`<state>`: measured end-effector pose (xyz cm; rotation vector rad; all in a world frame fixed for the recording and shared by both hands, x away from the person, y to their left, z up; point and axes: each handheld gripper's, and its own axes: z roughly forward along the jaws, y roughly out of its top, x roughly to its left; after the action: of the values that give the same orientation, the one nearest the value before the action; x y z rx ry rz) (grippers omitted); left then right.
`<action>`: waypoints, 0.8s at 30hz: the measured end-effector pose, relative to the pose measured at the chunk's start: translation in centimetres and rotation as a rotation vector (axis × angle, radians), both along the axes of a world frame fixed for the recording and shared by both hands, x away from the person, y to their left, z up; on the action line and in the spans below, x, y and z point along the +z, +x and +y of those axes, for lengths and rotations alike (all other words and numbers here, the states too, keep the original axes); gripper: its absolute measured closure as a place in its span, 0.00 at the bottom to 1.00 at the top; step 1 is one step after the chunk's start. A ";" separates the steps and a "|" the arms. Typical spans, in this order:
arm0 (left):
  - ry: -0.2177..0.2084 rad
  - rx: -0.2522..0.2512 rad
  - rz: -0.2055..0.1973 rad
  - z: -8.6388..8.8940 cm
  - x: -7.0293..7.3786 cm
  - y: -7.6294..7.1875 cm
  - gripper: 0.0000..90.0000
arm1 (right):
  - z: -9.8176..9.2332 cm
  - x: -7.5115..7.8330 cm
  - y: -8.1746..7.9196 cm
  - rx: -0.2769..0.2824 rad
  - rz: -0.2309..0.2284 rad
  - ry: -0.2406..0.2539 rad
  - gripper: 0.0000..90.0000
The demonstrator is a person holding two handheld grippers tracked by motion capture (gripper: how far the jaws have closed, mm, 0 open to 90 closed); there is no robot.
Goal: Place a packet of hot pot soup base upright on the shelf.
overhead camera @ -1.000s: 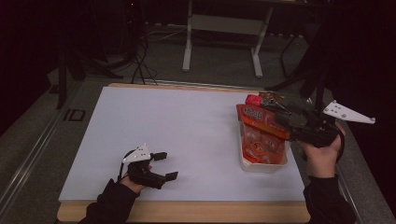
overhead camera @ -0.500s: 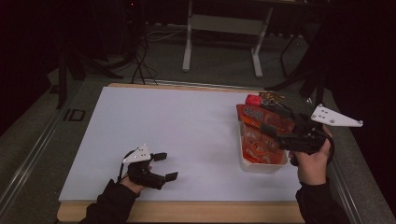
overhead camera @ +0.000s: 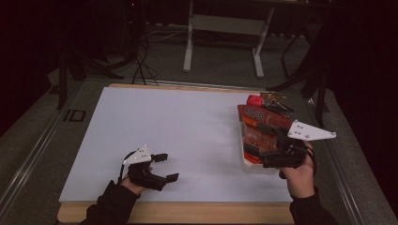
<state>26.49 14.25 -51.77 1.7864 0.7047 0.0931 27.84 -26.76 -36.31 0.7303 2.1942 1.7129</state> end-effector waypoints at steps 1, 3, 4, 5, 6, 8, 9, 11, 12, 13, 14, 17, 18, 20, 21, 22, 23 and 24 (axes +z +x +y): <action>-0.001 0.001 0.000 0.0 0.0 0.0 0.09 | 0.2 -0.4 0.0 0.001 0.003 -0.002 0.14; -0.003 0.003 -0.002 0.0 0.0 0.0 0.09 | 0.5 -1.2 0.0 0.014 0.019 -0.021 0.14; -0.002 0.002 -0.003 0.0 0.1 -0.1 0.09 | 0.7 -1.6 0.0 0.014 0.018 -0.027 0.14; 0.000 0.001 -0.007 0.0 0.1 -0.1 0.09 | 0.9 -1.9 0.0 0.022 0.028 -0.032 0.14; 0.000 0.001 -0.008 0.0 0.1 -0.1 0.09 | 1.0 -2.3 0.0 0.028 0.037 -0.039 0.14; -0.001 -0.001 -0.010 0.0 0.1 -0.1 0.09 | 1.3 -3.0 0.0 0.033 0.049 -0.051 0.14; -0.001 -0.001 -0.010 0.0 0.1 -0.1 0.09 | 1.5 -3.4 0.0 0.037 0.051 -0.057 0.14; -0.003 -0.001 -0.012 0.0 0.1 -0.2 0.09 | 1.6 -4.0 -0.1 0.042 0.060 -0.055 0.14; -0.002 -0.001 -0.015 0.0 0.2 -0.2 0.09 | 1.7 -4.2 -0.1 0.041 0.063 -0.060 0.14; -0.002 -0.004 -0.018 0.0 0.2 -0.2 0.09 | 1.7 -4.6 -0.1 0.038 0.065 -0.066 0.14; -0.003 -0.002 -0.018 0.0 0.2 -0.3 0.09 | 1.8 -4.9 -0.1 0.036 0.070 -0.072 0.15; -0.003 -0.004 -0.017 -0.1 0.1 -0.3 0.09 | 1.8 -5.7 -0.3 0.034 0.080 -0.079 0.15; 0.000 -0.003 -0.016 -0.1 0.1 -0.3 0.09 | 1.9 -6.0 -0.4 0.033 0.079 -0.081 0.15; -0.001 -0.007 -0.016 -0.1 0.1 -0.3 0.09 | 1.9 -6.5 -0.4 0.041 0.089 -0.079 0.15; 0.000 -0.007 -0.017 -0.1 0.1 -0.3 0.09 | 2.0 -6.7 -0.5 0.041 0.090 -0.089 0.15; 0.001 -0.008 -0.022 -0.1 0.2 -0.3 0.09 | 2.1 -7.0 -0.5 0.039 0.087 -0.100 0.15; -0.001 -0.007 -0.023 -0.2 0.2 -0.4 0.09 | 2.2 -7.2 -0.6 0.042 0.093 -0.101 0.15; 0.001 -0.007 -0.025 -0.2 0.2 -0.4 0.09 | 2.3 -7.5 -0.6 0.047 0.097 -0.105 0.15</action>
<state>26.12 14.08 -51.54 1.7856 0.6804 0.1108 27.21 -24.44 -43.77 0.7558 2.3639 1.6007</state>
